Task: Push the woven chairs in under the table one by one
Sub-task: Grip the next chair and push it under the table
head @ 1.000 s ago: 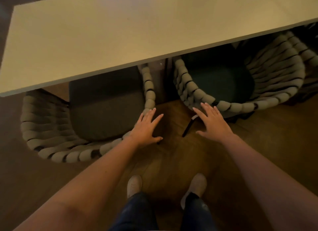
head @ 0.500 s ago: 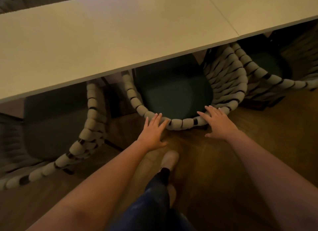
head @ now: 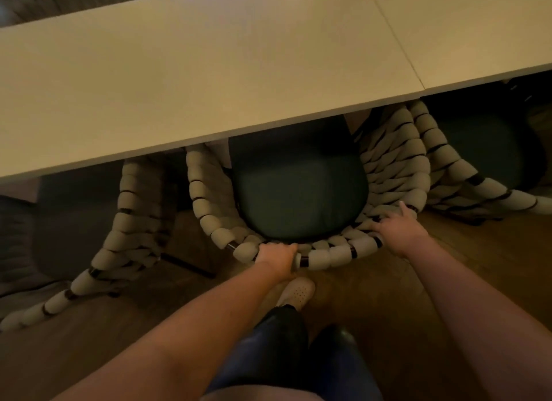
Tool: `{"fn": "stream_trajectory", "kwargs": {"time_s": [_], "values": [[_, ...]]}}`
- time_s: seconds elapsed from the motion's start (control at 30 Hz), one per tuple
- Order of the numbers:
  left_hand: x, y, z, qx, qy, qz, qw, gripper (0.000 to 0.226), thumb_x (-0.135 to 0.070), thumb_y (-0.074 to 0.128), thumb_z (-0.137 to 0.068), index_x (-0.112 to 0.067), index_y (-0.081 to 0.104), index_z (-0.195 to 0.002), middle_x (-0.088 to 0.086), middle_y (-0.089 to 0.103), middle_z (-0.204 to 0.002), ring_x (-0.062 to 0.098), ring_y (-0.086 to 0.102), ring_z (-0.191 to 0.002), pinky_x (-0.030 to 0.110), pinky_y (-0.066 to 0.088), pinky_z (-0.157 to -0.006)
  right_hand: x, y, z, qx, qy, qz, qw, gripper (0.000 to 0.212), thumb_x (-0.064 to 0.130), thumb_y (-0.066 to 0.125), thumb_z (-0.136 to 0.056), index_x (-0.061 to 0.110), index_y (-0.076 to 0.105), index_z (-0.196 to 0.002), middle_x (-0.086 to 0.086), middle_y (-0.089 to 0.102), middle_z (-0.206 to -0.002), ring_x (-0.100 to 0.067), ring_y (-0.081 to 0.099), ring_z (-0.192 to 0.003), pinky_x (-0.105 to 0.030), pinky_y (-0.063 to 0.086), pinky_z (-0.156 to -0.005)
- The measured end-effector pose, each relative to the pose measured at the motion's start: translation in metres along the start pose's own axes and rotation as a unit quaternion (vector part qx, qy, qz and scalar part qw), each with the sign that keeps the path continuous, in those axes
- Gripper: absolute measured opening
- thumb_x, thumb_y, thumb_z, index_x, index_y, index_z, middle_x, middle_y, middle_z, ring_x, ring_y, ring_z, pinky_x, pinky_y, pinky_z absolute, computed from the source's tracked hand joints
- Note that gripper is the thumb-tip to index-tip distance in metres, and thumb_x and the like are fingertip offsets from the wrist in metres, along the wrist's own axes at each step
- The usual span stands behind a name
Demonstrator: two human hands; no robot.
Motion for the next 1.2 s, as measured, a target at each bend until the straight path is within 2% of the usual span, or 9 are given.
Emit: {"fn": "stream_trajectory", "kwargs": {"time_s": [0.13,0.23,0.3,0.47,0.57,0.73,1.03,1.2], "values": [[-0.005,0.002,-0.007,-0.013,-0.033,0.004,0.999,0.039,-0.027,0.059,-0.088,-0.028,0.05,-0.127,0.0,0.061,-0.113,0.021,0.058,-0.101,0.038,0.045,-0.086,-0.012,-0.008,-0.006,0.0,-0.075,0.002,0.997,0.051,0.024,0.057,-0.091,0.037,0.044,-0.139,0.005,0.053,-0.138,-0.02,0.036,-0.138,-0.05,0.009,-0.121],[-0.007,0.005,-0.005,-0.039,-0.044,-0.002,0.998,0.04,-0.029,0.058,-0.088,-0.031,0.051,-0.127,-0.002,0.062,-0.11,0.017,0.06,-0.097,0.033,0.043,-0.08,-0.015,-0.001,-0.005,-0.027,-0.097,-0.021,0.995,0.045,0.025,0.062,-0.087,0.04,0.051,-0.129,0.007,0.059,-0.126,-0.019,0.047,-0.126,-0.047,0.024,-0.116],[-0.01,0.004,-0.002,-0.049,-0.052,0.0,0.997,0.044,-0.029,0.058,-0.088,-0.034,0.049,-0.13,-0.004,0.063,-0.108,0.016,0.061,-0.096,0.032,0.044,-0.08,-0.017,0.001,-0.004,-0.033,-0.105,-0.012,0.994,0.046,0.024,0.063,-0.087,0.039,0.051,-0.129,0.007,0.06,-0.122,-0.018,0.051,-0.121,-0.044,0.028,-0.113],[-0.029,0.011,0.017,-0.039,-0.072,-0.007,0.997,0.049,-0.029,0.055,-0.09,-0.033,0.043,-0.138,-0.002,0.062,-0.113,0.018,0.061,-0.1,0.034,0.048,-0.083,-0.016,0.017,0.004,-0.046,-0.142,-0.008,0.989,0.052,0.022,0.064,-0.086,0.035,0.048,-0.133,0.007,0.062,-0.114,-0.018,0.055,-0.115,-0.046,0.027,-0.111],[-0.043,0.024,0.035,-0.034,-0.083,0.002,0.996,0.043,-0.027,0.055,-0.091,-0.03,0.045,-0.133,0.0,0.06,-0.112,0.019,0.059,-0.101,0.035,0.047,-0.086,-0.012,0.026,0.016,-0.042,-0.154,0.013,0.987,0.047,0.02,0.063,-0.086,0.032,0.05,-0.13,0.006,0.062,-0.114,-0.02,0.056,-0.114,-0.048,0.026,-0.112],[-0.057,0.05,0.056,-0.015,-0.097,0.004,0.995,0.034,-0.026,0.053,-0.091,-0.029,0.051,-0.124,-0.002,0.063,-0.103,0.019,0.061,-0.096,0.033,0.042,-0.081,-0.001,0.04,0.03,-0.035,-0.16,0.04,0.986,0.045,0.019,0.062,-0.088,0.029,0.049,-0.13,0.002,0.061,-0.118,-0.023,0.054,-0.117,-0.05,0.022,-0.114],[-0.028,0.04,0.056,0.01,-0.082,-0.005,0.997,0.036,-0.024,0.053,-0.093,-0.029,0.05,-0.128,-0.001,0.063,-0.108,0.019,0.06,-0.1,0.034,0.044,-0.086,0.02,0.031,0.021,-0.033,-0.137,-0.002,0.99,0.044,0.019,0.063,-0.087,0.032,0.052,-0.128,0.003,0.061,-0.119,-0.023,0.051,-0.122,-0.053,0.018,-0.116],[0.001,0.024,0.049,-0.004,-0.08,-0.023,0.997,0.037,-0.021,0.051,-0.093,-0.029,0.048,-0.129,-0.001,0.062,-0.107,0.019,0.06,-0.099,0.034,0.044,-0.086,0.032,0.012,0.009,-0.028,-0.127,-0.015,0.991,0.039,0.02,0.061,-0.088,0.032,0.053,-0.124,0.005,0.061,-0.114,-0.021,0.054,-0.115,-0.048,0.025,-0.111]]}}
Point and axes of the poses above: each hand's wrist, its own z-axis away from the middle knuckle, its own y-axis out of the palm, x = y × z, the point moved 2 cm from there along -z, towards the middle knuckle
